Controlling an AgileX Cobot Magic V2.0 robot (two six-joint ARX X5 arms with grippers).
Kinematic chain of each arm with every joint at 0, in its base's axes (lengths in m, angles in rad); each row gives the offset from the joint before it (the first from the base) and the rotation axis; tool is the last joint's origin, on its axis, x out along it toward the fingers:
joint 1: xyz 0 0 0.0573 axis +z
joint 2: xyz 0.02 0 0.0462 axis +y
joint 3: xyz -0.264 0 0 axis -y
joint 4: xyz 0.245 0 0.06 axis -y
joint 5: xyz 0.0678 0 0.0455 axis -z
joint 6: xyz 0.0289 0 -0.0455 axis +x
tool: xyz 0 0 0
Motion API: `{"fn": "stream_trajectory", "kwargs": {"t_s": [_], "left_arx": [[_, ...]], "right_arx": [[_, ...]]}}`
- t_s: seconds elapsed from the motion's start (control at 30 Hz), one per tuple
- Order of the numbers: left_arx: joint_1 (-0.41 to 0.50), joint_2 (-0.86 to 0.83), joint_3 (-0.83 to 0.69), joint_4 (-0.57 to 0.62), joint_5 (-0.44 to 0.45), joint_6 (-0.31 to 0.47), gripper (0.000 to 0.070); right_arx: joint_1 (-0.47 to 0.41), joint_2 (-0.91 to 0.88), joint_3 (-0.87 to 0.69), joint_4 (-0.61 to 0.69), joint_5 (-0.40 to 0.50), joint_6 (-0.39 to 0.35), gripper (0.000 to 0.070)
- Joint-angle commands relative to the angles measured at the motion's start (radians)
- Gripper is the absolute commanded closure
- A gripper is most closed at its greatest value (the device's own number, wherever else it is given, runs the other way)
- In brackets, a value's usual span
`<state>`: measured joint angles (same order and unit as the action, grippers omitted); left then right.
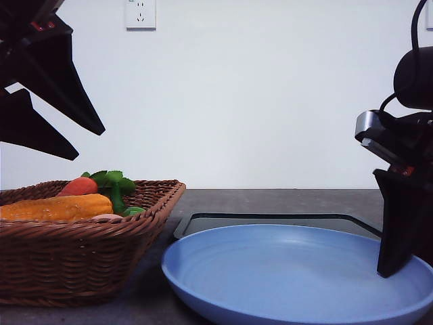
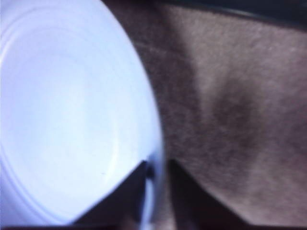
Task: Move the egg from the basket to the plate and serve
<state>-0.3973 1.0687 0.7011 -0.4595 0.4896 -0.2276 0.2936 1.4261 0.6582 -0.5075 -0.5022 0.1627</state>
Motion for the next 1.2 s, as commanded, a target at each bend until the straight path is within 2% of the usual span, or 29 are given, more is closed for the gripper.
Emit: {"fn": "stream_trajectory", "kwargs": {"t_s": [0.0,0.07,0.27,0.5,0.87,1.17], "left_arx": [[-0.004,0.012,0.015,0.011,0.003,-0.001,0.0421],[-0.004,0.012,0.015,0.011,0.003,-0.002,0.0415],[-0.005,0.012,0.015,0.009,0.003,-0.028,0.0276],[-0.033,0.022,0.015,-0.004,-0.005,-0.028,0.0273],[-0.180,0.137,0.022,0.005,-0.189,-0.024,0.0273],[-0.199,0.271,0.028,0.063,-0.199,-0.023,0.0274]], "right_arx": [[0.005,0.014,0.002,0.000,0.006,0.012,0.0700],[0.000,0.007,0.002,-0.010,0.008,0.013,0.0700],[-0.017,-0.073,0.002,-0.060,0.031,0.014,0.0700],[-0.055,-0.229,0.003,-0.173,0.066,0.013,0.0700],[-0.103,-0.400,0.003,-0.233,0.066,0.013,0.0700],[-0.116,-0.417,0.003,-0.256,0.085,0.011,0.0700]]}}
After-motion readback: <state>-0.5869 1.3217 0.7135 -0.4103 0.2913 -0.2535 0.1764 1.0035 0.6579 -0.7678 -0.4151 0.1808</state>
